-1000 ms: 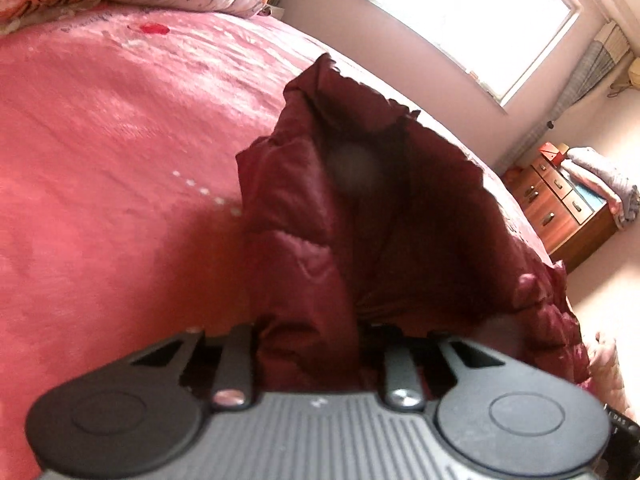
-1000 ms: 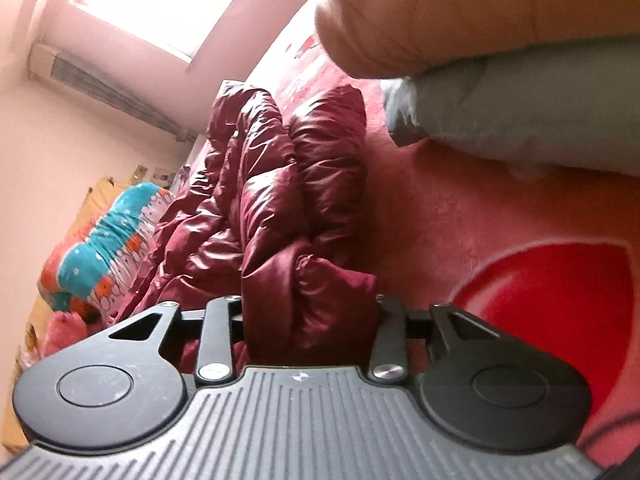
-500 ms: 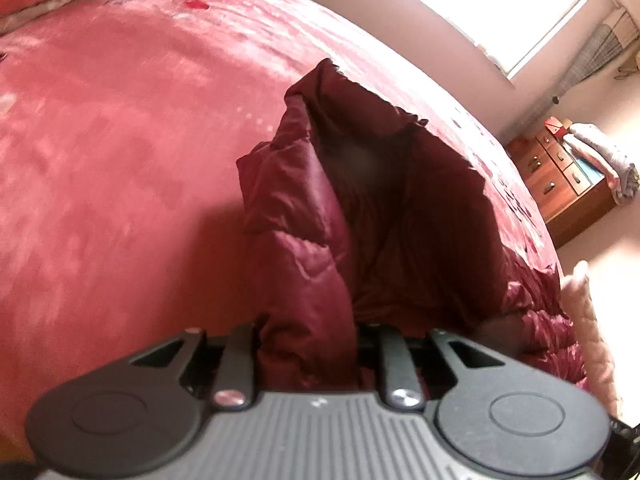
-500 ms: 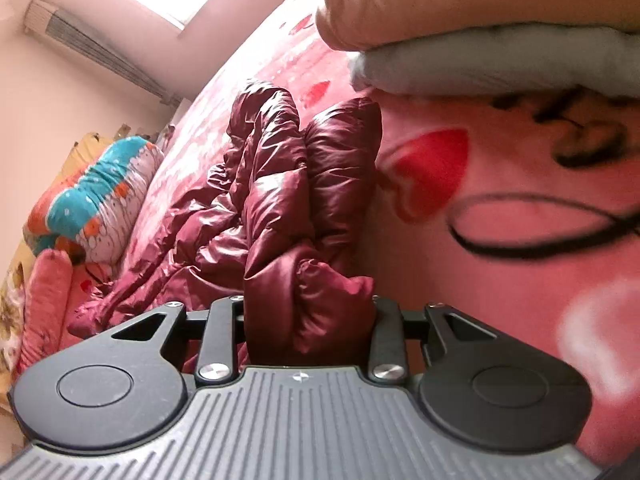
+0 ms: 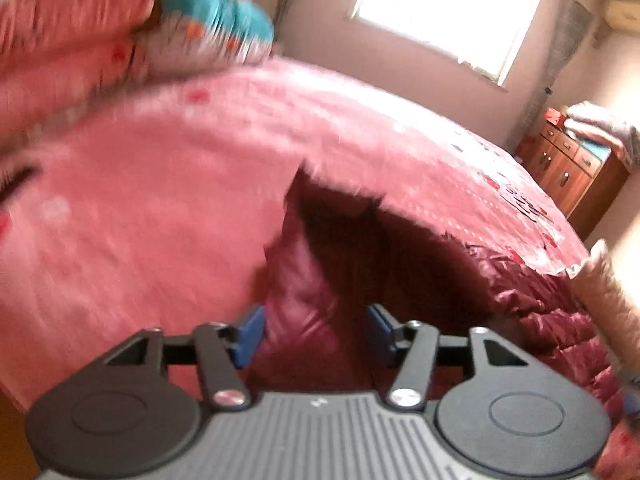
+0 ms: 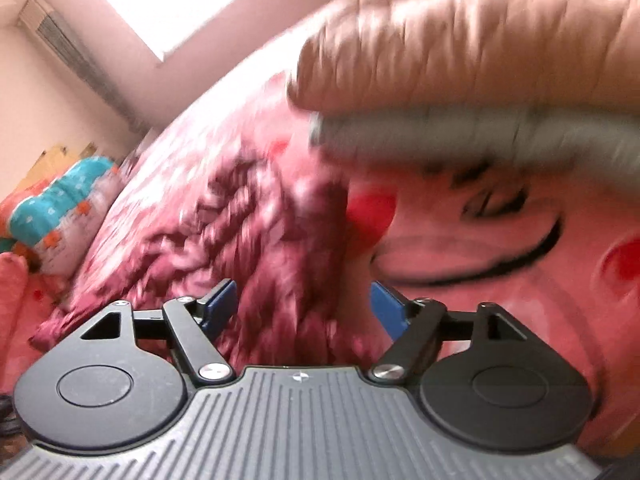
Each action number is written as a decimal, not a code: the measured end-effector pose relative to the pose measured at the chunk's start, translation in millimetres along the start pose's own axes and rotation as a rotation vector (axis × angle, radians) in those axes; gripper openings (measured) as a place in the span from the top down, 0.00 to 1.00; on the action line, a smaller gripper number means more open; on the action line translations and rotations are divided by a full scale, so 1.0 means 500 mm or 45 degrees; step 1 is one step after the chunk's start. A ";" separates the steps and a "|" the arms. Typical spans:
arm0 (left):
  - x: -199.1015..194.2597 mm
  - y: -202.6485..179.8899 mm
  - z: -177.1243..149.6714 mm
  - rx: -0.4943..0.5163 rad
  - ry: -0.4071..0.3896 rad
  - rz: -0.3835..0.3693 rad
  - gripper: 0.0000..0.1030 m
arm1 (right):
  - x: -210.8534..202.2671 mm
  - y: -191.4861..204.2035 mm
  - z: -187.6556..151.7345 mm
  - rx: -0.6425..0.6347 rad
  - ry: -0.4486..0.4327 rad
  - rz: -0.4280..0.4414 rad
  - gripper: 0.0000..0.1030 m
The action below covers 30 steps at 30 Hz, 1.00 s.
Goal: Fold large clothes
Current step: 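Open both grippers and smooth the folded maroon jacket flat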
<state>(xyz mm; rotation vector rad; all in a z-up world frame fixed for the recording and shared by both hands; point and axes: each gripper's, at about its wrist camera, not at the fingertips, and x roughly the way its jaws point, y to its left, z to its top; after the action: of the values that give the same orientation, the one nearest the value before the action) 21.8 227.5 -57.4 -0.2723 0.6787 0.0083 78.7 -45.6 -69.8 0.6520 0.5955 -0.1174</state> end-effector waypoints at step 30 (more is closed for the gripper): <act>0.313 -0.221 0.065 0.299 0.045 -0.096 0.50 | 0.312 0.160 0.059 -0.598 0.011 -0.027 0.06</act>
<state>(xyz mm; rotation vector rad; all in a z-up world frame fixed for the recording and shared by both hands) 174.8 116.4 -103.0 -0.0722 0.6973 -0.1476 244.8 12.5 -94.6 0.1914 0.6115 0.0077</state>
